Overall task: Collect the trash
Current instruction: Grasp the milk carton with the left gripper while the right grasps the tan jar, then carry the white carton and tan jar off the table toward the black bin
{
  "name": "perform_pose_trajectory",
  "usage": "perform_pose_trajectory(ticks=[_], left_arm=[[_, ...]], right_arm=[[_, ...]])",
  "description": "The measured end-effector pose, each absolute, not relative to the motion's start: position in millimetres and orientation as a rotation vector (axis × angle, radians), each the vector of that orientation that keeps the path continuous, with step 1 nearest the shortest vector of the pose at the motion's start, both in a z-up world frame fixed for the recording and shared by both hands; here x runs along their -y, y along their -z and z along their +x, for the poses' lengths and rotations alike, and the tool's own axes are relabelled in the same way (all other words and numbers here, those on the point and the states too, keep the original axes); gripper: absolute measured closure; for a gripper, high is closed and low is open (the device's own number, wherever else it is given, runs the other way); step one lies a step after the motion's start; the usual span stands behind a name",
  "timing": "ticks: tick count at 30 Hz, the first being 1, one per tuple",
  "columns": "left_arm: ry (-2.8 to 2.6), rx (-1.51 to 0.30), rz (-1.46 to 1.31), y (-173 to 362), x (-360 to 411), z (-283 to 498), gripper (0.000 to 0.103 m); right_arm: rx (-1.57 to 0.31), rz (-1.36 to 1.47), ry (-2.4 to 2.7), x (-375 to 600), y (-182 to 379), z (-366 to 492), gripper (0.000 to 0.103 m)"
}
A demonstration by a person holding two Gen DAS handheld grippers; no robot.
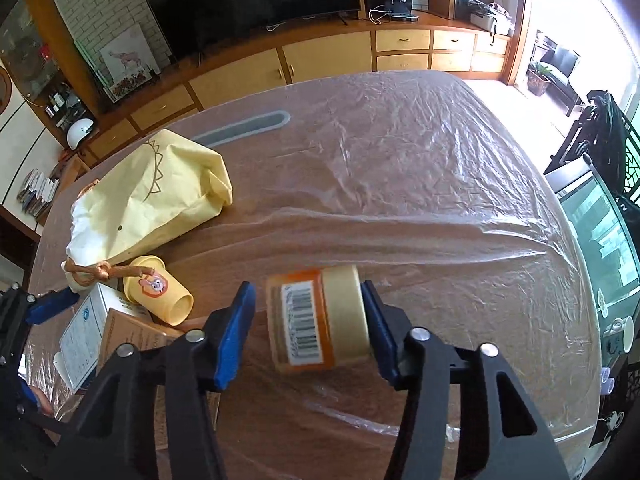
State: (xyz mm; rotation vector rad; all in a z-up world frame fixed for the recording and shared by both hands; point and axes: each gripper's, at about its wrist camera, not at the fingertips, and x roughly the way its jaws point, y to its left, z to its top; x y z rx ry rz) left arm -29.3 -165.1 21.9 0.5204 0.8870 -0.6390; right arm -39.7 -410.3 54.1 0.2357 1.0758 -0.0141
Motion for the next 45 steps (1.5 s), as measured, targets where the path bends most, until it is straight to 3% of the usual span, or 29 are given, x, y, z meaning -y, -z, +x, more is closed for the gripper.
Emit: perform_pose_trajectory(ticks=[4, 5, 45], left_arm=[[0.664, -0.933, 0.45, -20, 156, -24, 0.054], [0.663, -0.943, 0.429, -20, 153, -23, 0.055], [0.511, -0.928, 0.248, -44, 124, -106, 0.056]], right_arm=[[-1.074, 0.233, 0.001, 409, -55, -39, 0.063], [-1.068, 0.232, -0.005, 408, -55, -41, 0.064], [-0.996, 0.251, -0.153, 406, -83, -144, 0.067]])
